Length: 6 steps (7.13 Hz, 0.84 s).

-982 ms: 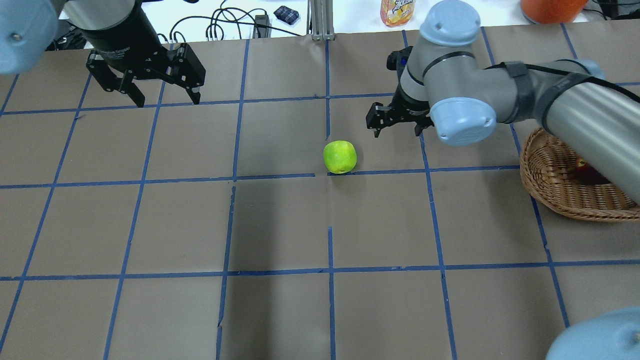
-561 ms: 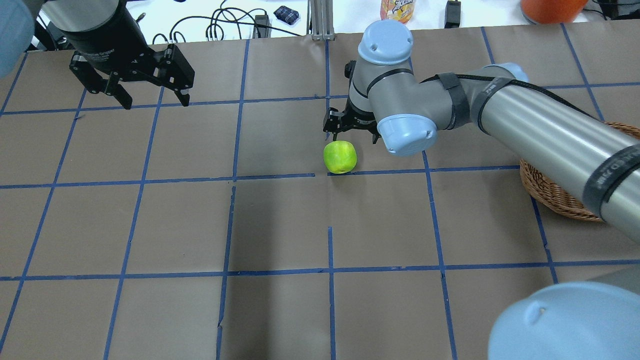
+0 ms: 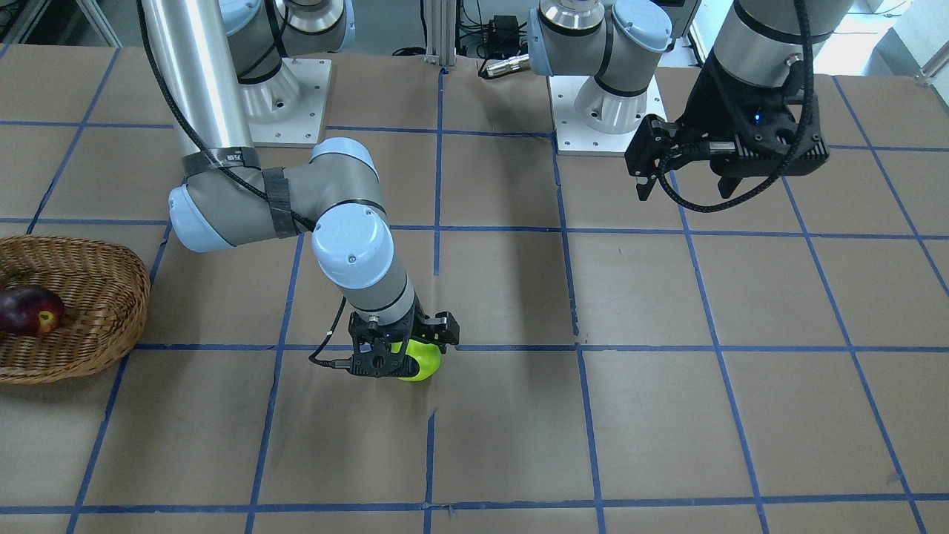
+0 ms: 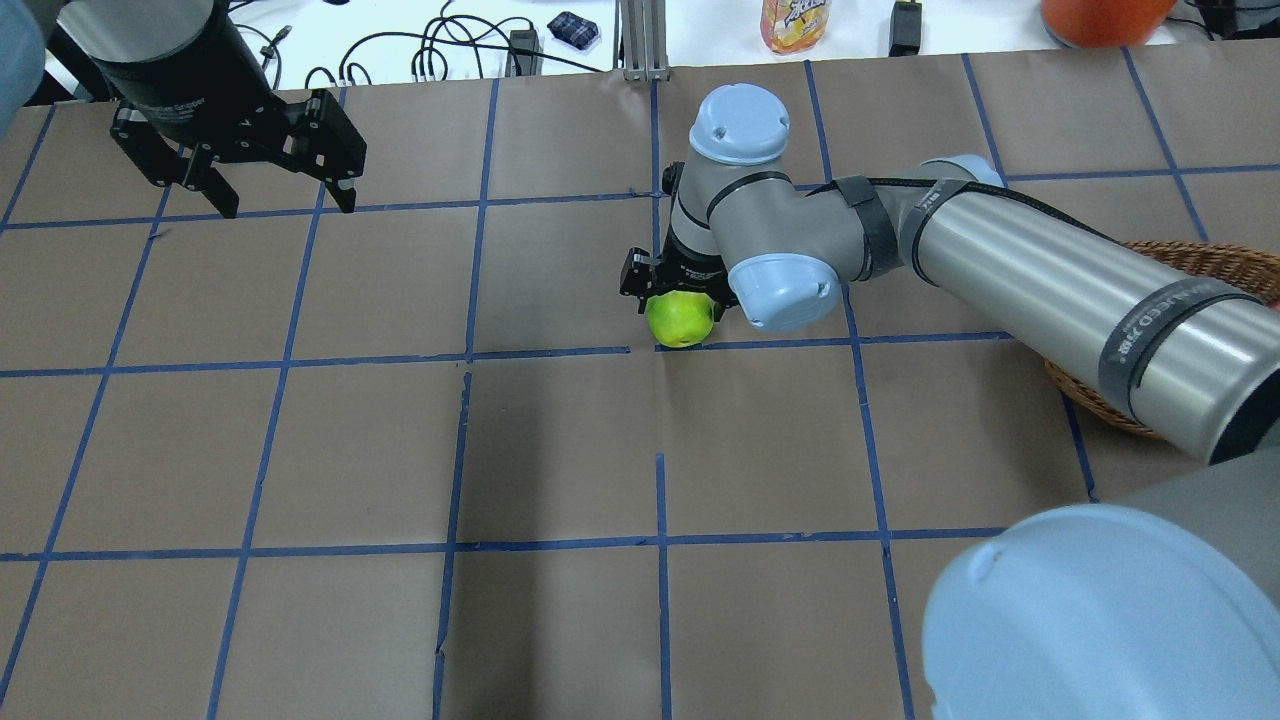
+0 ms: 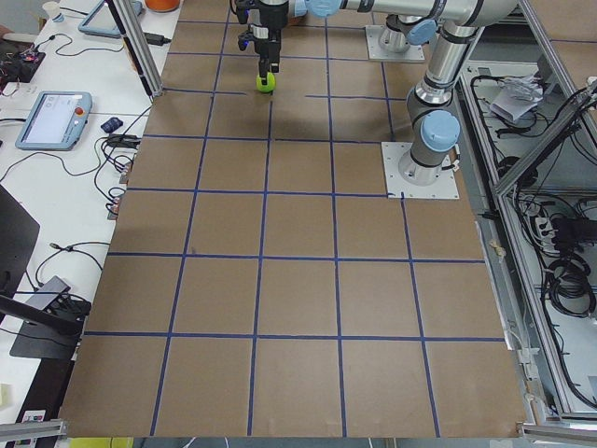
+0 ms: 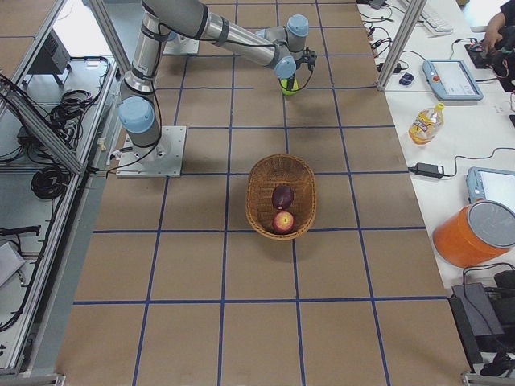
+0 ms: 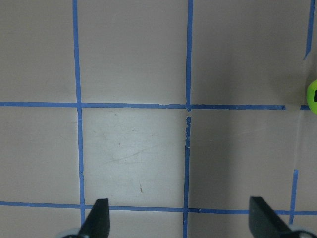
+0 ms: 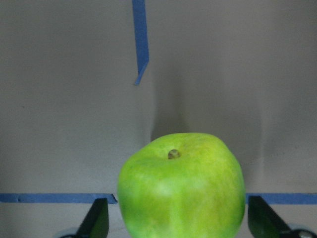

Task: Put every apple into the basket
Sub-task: 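Lower the right gripper and grasp the green apple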

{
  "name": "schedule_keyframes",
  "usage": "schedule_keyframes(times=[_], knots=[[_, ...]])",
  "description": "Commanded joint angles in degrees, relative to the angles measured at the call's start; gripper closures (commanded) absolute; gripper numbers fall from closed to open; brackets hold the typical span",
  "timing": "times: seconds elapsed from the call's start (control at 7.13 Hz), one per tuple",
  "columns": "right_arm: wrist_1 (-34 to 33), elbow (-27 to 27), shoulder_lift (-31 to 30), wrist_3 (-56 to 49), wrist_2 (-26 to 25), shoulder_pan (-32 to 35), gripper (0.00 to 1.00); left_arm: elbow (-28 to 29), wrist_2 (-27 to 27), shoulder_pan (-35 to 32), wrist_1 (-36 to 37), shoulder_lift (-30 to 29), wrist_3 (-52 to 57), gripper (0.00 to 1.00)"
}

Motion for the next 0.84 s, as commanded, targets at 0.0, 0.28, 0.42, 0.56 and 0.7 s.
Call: schedule_keyframes(times=[0.0, 0.28, 0.42, 0.56, 0.7], knots=[[-0.9, 0.3, 1.4, 0.0, -1.3, 0.1, 0.0, 0.1, -0.1, 0.1, 0.1, 0.0, -0.2, 0.0], [-1.9, -0.2, 1.9, -2.4, -1.2, 0.1, 0.39, 0.1, -0.3, 0.0, 0.3, 0.0, -0.2, 0.0], [-0.9, -0.7, 1.5, -4.8, -1.4, -0.2, 0.49, 0.0, -0.4, 0.0, 0.3, 0.0, -0.4, 0.0], [1.1, -1.4, 0.1, -4.8, -1.5, -1.3, 0.5, 0.0, -0.3, 0.0, 0.3, 0.0, -0.4, 0.0], [7.8, -0.5, -5.1, -7.6, -3.6, -4.5, 0.5, 0.1, -0.3, 0.0, 0.3, 0.0, -0.4, 0.0]])
